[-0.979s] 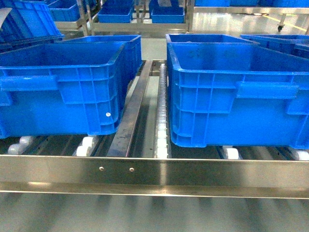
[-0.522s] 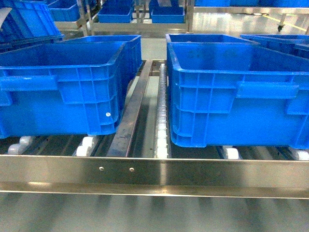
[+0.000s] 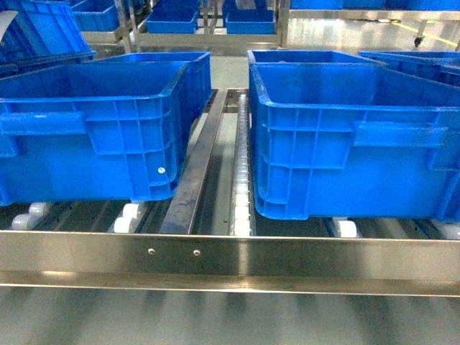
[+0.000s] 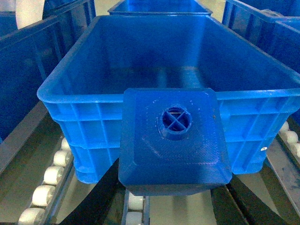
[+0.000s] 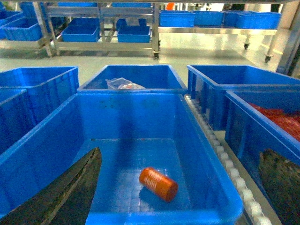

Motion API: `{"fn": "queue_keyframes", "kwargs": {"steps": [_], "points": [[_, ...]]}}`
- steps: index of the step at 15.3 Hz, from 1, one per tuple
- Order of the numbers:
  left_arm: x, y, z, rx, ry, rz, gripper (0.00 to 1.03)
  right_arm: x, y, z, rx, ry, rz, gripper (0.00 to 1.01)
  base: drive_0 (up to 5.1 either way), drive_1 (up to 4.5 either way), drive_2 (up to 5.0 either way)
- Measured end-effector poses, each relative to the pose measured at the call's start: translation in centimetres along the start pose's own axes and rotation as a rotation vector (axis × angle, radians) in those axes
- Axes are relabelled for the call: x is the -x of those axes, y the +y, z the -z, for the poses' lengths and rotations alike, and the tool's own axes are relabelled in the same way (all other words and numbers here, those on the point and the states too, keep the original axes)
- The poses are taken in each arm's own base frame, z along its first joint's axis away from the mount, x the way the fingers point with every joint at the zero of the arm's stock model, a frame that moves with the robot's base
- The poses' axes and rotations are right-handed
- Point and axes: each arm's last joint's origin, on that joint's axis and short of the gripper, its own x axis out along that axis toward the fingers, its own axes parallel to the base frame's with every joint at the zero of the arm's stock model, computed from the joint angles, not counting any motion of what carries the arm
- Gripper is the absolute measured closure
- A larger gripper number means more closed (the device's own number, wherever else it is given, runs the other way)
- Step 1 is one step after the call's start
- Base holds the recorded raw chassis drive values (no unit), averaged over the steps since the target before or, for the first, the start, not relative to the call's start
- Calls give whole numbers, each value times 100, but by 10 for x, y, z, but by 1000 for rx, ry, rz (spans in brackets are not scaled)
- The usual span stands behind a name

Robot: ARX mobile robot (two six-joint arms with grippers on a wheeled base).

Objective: Sort blue parts and orange caps into right shelf containers

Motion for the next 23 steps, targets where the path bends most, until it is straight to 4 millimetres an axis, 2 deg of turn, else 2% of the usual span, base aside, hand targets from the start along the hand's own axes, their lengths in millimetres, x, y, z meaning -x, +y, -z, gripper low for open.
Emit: {"fn": "queue_keyframes", "kwargs": {"steps": [1,2,4,8,11,12,13,14,15,16,17,18,20,21,23], "points": [[-13,-5,-12,-78,-99,-131,59,74,-2,25,6,107,-18,3,0,0,0],[-48,-9,-40,-100,-146,-79,59,83,-3,28,27,103,-16,3,0,0,0],[-77,-14,-60,-113,-170,-40,59,83,-3,27,27,96,-16,3,0,0,0],[-104,-19,-74,-103,-163,-8,59,83,-3,27,27,97,-16,3,0,0,0],[-136,-21,-85,-75,-128,-6,59,83,-3,27,27,96,-16,3,0,0,0],[-165,-24,-93,-64,-135,-20,45,83,-3,27,27,97,-16,3,0,0,0],[-174,-23,-98,-59,-154,-41,33,83,-3,27,27,97,-16,3,0,0,0],[-159,-24,-98,-63,-199,-44,20,83,-3,27,27,97,-16,3,0,0,0],[-127,-23,-100,-62,-235,-30,7,83,-3,27,27,97,-16,3,0,0,0],[-86,-22,-104,-58,-301,-10,5,83,-3,27,27,97,-16,3,0,0,0],[-57,-21,-93,-41,-289,-23,5,83,-3,27,27,96,-16,3,0,0,0],[-39,-22,-71,-15,-339,-17,16,85,-7,25,1,13,-47,13,0,0,0],[-20,-28,-9,18,-233,-11,41,108,-16,37,-15,-5,-51,39,0,0,0],[-4,-34,4,29,-236,-8,56,117,-16,44,-16,8,-57,53,0,0,0],[24,-44,8,27,-302,7,81,133,-16,48,-16,0,-62,79,0,0,0]]}}
